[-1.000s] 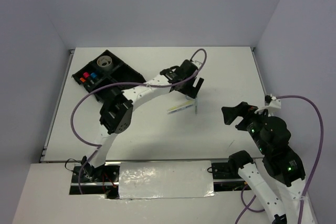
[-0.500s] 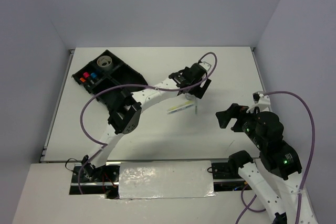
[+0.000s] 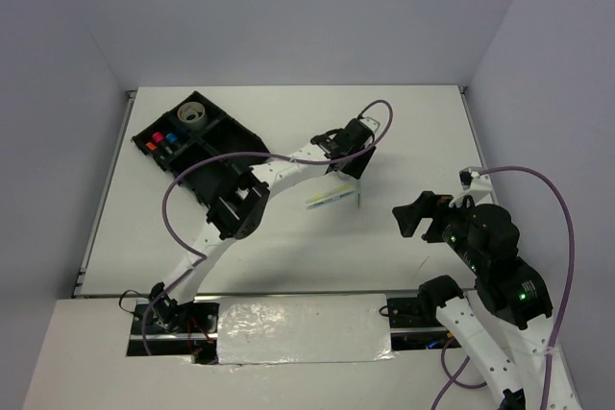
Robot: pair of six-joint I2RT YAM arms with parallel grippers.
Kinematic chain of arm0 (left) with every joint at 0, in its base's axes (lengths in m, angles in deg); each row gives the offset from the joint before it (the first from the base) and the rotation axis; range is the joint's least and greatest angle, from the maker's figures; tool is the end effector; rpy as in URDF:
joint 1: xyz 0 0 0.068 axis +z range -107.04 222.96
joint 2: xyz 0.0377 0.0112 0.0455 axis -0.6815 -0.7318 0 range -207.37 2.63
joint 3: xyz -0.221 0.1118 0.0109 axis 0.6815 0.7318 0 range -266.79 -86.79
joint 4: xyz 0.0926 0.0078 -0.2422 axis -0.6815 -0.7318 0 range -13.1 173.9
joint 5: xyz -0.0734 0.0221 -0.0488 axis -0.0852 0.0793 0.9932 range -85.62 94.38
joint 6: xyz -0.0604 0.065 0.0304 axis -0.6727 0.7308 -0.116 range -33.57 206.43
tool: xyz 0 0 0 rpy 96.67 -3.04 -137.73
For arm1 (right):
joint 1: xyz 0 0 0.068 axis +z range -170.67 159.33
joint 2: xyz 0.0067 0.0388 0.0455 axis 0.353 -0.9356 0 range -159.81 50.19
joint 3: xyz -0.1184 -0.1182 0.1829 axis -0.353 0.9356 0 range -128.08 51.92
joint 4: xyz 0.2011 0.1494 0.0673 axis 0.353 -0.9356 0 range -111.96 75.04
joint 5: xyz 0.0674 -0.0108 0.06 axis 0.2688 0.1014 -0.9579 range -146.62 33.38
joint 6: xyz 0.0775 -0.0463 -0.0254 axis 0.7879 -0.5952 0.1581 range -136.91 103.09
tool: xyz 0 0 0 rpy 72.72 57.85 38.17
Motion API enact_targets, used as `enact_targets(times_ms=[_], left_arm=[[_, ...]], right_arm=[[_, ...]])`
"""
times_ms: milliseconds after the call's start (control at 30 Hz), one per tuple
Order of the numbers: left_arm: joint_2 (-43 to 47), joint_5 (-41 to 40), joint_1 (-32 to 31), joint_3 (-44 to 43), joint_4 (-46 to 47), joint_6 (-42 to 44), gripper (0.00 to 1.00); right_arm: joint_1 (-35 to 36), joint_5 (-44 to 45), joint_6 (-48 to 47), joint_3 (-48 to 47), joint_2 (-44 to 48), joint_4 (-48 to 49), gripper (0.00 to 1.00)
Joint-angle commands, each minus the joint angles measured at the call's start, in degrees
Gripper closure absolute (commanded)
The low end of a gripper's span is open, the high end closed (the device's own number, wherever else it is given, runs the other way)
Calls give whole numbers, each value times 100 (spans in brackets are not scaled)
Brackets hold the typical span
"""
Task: Sort the stationery into containers
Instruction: Pick up the stationery from the center of the board, then place the stationery in the storage box.
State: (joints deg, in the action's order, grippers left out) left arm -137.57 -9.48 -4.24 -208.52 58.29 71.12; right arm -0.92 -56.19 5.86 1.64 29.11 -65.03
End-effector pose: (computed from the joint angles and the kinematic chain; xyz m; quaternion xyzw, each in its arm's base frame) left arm 0.3983 -0.4004 0.1373 0.2059 0.8918 -0.1059 0.3887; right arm 0.1213 0.0429 0.3134 0.0238 0.8231 0.2028 0.5299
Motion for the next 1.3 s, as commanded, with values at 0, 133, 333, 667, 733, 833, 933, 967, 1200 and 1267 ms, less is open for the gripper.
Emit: enact_targets(times_ms=[0, 133, 333, 667, 733, 833, 933, 967, 1200, 1267], left_arm=[[475, -265, 53, 52, 380, 2, 64], [1248, -800, 175, 640, 486, -191, 66], [2400, -1689, 930, 1369, -304, -1043, 67], [3377, -864, 2821, 2400, -384, -1229, 53], [3289, -723, 3049, 2278, -375, -1229, 49], [2921, -443, 3269, 2067, -383, -1334, 46], [2665, -380, 3349, 1838, -515, -1387, 46], [2560, -423, 3349, 1820, -533, -1404, 45], [2515, -450, 3419, 2241, -366, -1606, 21], [2471, -441, 3437, 2198, -462, -1668, 12]], right_arm=[[20, -166, -123, -26, 8, 286, 0], [29, -271, -158, 53, -54, 357, 0], [47, -534, -132, 194, -133, 524, 0], [29, -1519, -53, 826, -748, 1402, 0], [38, -1624, 17, 1002, -924, 1683, 0], [47, -1616, 79, 1196, -1117, 2035, 0], [38, -1467, 61, 1275, -1520, 2255, 0], [38, -1232, 44, 1284, -1783, 2325, 0], [38, -104, 264, 1021, -3164, 2554, 0], [38, -95, 255, 951, -3611, 2729, 2]])
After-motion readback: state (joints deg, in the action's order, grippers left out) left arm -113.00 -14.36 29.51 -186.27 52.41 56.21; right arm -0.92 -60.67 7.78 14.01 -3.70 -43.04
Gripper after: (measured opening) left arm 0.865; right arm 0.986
